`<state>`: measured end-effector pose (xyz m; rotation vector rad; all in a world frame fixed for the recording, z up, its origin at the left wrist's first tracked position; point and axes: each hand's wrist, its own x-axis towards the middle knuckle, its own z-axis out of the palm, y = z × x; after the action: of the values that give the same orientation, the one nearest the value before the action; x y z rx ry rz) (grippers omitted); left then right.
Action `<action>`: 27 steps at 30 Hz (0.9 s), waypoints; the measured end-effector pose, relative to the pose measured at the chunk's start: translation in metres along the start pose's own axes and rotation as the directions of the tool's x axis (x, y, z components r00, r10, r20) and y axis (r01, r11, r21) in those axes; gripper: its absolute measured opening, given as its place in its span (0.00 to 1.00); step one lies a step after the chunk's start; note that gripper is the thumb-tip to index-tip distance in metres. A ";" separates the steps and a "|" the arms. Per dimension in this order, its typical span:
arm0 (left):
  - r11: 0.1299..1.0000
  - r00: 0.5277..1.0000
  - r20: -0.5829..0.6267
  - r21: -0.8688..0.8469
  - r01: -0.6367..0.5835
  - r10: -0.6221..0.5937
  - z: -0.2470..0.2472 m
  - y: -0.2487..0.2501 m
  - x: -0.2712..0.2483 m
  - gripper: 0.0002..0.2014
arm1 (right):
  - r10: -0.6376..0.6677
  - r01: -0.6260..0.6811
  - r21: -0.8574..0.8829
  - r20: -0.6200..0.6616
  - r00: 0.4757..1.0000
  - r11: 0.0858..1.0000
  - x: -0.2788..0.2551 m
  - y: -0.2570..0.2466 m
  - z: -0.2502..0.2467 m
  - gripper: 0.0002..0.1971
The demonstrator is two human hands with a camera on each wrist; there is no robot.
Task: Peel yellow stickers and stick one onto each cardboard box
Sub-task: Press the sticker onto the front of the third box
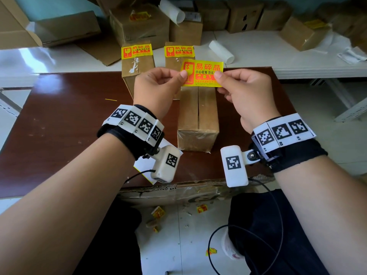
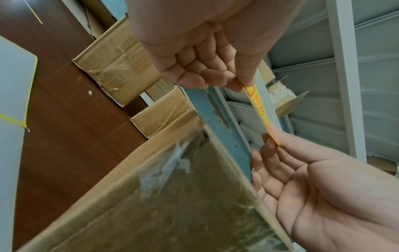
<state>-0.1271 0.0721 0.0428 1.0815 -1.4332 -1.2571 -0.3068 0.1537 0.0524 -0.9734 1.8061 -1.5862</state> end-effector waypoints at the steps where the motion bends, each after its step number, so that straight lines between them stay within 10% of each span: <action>1: 1.000 1.000 0.003 0.004 0.011 -0.011 0.001 -0.001 0.001 0.07 | 0.011 -0.011 0.003 -0.002 1.000 1.000 0.001 0.000 0.000 0.05; 27: 0.971 0.972 0.000 0.055 0.233 -0.234 0.009 -0.010 0.013 0.11 | 0.200 -0.200 -0.060 -0.010 0.980 0.978 0.000 -0.005 0.011 0.10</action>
<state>-0.1378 0.0601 0.0333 1.3146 -1.3812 -1.3933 -0.2972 0.1468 0.0555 -0.7874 1.8996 -1.4187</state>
